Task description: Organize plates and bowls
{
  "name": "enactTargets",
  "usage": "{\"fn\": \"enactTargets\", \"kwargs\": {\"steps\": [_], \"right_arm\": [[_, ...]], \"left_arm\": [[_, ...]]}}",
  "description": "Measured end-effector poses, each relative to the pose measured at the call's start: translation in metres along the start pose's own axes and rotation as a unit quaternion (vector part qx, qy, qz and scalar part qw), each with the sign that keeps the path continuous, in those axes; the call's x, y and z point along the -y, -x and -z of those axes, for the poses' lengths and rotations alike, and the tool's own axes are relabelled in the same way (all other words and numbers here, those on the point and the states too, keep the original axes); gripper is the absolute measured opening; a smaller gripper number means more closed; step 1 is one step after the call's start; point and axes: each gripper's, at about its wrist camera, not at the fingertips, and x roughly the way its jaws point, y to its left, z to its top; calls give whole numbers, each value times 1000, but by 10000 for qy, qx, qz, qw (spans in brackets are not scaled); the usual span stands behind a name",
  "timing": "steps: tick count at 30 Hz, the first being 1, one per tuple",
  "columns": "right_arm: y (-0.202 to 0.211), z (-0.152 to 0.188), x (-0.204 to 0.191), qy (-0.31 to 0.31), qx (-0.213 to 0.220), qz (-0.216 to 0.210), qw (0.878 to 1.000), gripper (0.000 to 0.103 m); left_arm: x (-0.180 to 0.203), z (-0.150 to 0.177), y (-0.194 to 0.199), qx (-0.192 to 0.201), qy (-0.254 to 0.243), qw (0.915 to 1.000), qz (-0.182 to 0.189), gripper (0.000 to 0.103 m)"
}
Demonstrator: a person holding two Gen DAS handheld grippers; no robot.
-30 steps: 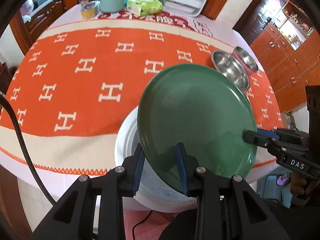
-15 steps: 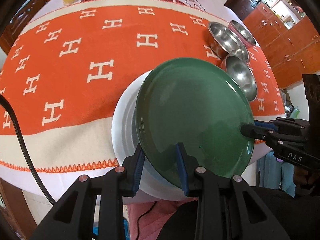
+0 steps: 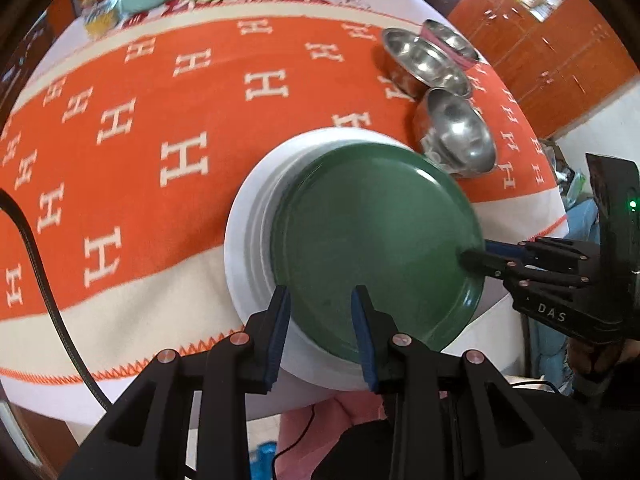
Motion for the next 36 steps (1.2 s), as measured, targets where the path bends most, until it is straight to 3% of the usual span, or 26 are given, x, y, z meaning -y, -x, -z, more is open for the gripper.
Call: {"fn": "enactTargets", "kwargs": {"steps": [14,28,33,36], "right_arm": [[39,38,-6,-468,904,192,9946,28],[92,66,9,-823,1911,410,9772,28],[110,66,23,-799,2238,467,9702,42],[119,62,32,-689,2351,487,9683,43]], "left_arm": [[4,25,35,498,-347,9981,79,32],[23,37,71,1194,-288,9919,322,49],[38,26,76,1404,-252,9890,388,55],[49,14,75,1494,-201,9877,415,57]]}}
